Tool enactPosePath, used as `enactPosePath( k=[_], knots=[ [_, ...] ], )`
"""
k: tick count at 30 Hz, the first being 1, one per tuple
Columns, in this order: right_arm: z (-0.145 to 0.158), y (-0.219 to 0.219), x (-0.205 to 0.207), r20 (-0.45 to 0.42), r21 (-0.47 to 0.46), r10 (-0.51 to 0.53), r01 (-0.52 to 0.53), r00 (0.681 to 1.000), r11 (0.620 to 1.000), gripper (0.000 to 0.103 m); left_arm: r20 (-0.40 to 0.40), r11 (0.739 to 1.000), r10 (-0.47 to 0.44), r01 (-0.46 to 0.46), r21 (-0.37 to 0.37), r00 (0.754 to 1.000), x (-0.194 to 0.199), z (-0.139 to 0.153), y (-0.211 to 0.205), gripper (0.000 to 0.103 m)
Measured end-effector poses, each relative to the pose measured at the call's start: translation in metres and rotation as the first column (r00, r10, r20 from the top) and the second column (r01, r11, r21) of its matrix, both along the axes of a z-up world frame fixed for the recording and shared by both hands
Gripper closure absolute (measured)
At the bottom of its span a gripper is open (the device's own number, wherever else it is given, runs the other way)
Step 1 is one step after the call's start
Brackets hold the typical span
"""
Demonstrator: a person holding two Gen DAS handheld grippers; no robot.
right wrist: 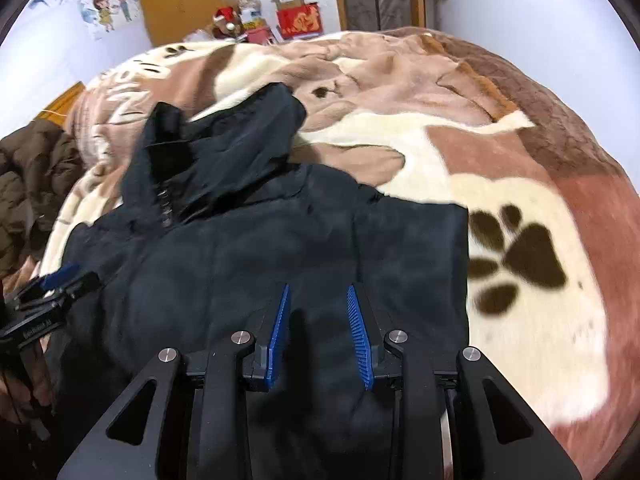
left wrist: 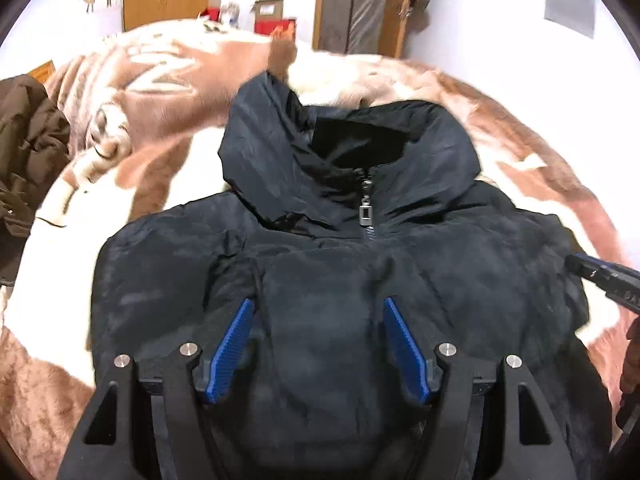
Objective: Fold large clothes
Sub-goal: 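Fold the held sleeve across the jacket body with the right tool, release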
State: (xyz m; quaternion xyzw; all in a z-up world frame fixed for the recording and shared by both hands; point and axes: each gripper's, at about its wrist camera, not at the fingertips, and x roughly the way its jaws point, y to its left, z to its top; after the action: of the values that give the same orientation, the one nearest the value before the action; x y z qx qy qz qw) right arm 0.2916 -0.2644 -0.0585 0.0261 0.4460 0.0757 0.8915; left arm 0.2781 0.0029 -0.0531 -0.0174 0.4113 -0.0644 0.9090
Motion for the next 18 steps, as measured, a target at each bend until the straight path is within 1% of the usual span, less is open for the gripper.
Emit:
enactPosePath(
  k=[1, 3, 4, 5, 6, 11, 14, 17, 18],
  knots=[
    [-0.008, 0.002, -0.003, -0.02, -0.006, 0.005, -0.006, 1.0, 1.0, 0.073, -0.008, 1.0, -0.002, 0.002, 0.008, 1.0, -0.003, -0.004, 0.0, 0.033],
    [-0.029, 0.008, 0.003, -0.077, -0.026, 0.011, -0.013, 0.997, 1.0, 0.073, -0.073, 0.999, 0.009, -0.005, 0.045, 0.997, 0.003, -0.026, -0.001, 0.033],
    [-0.037, 0.011, 0.007, -0.089, -0.035, 0.02, -0.023, 0.996, 0.999, 0.073, -0.109, 1.0, 0.012, -0.009, 0.03, 0.994, 0.007, -0.038, 0.0, 0.032],
    [-0.042, 0.013, 0.009, -0.091, -0.043, 0.024, -0.028, 0.996, 0.999, 0.073, -0.116, 1.0, 0.017, -0.016, 0.015, 0.993, 0.009, -0.046, 0.001, 0.031],
    [-0.045, 0.014, 0.013, -0.096, -0.042, 0.018, -0.022, 0.995, 0.999, 0.073, -0.109, 1.0, 0.023, -0.021, 0.016, 0.994, 0.01, -0.049, 0.001, 0.031],
    [-0.051, 0.021, 0.018, -0.102, -0.091, 0.019, -0.029, 0.995, 0.995, 0.073, -0.101, 0.998, 0.029, -0.023, 0.06, 0.994, 0.013, -0.055, -0.009, 0.029],
    [-0.052, 0.022, 0.018, -0.109, -0.097, 0.018, -0.028, 0.994, 0.995, 0.073, -0.115, 0.998, 0.034, -0.028, 0.051, 0.993, 0.013, -0.055, -0.009, 0.028],
    [-0.04, 0.019, 0.015, -0.145, -0.096, 0.003, -0.017, 0.989, 0.995, 0.073, -0.14, 0.998, 0.049, -0.041, 0.056, 0.989, 0.01, -0.045, -0.006, 0.03],
    [-0.031, 0.019, 0.01, -0.136, -0.099, -0.006, -0.007, 0.991, 0.995, 0.073, -0.144, 0.997, 0.054, -0.047, 0.056, 0.988, 0.006, -0.038, -0.005, 0.031]
  ],
)
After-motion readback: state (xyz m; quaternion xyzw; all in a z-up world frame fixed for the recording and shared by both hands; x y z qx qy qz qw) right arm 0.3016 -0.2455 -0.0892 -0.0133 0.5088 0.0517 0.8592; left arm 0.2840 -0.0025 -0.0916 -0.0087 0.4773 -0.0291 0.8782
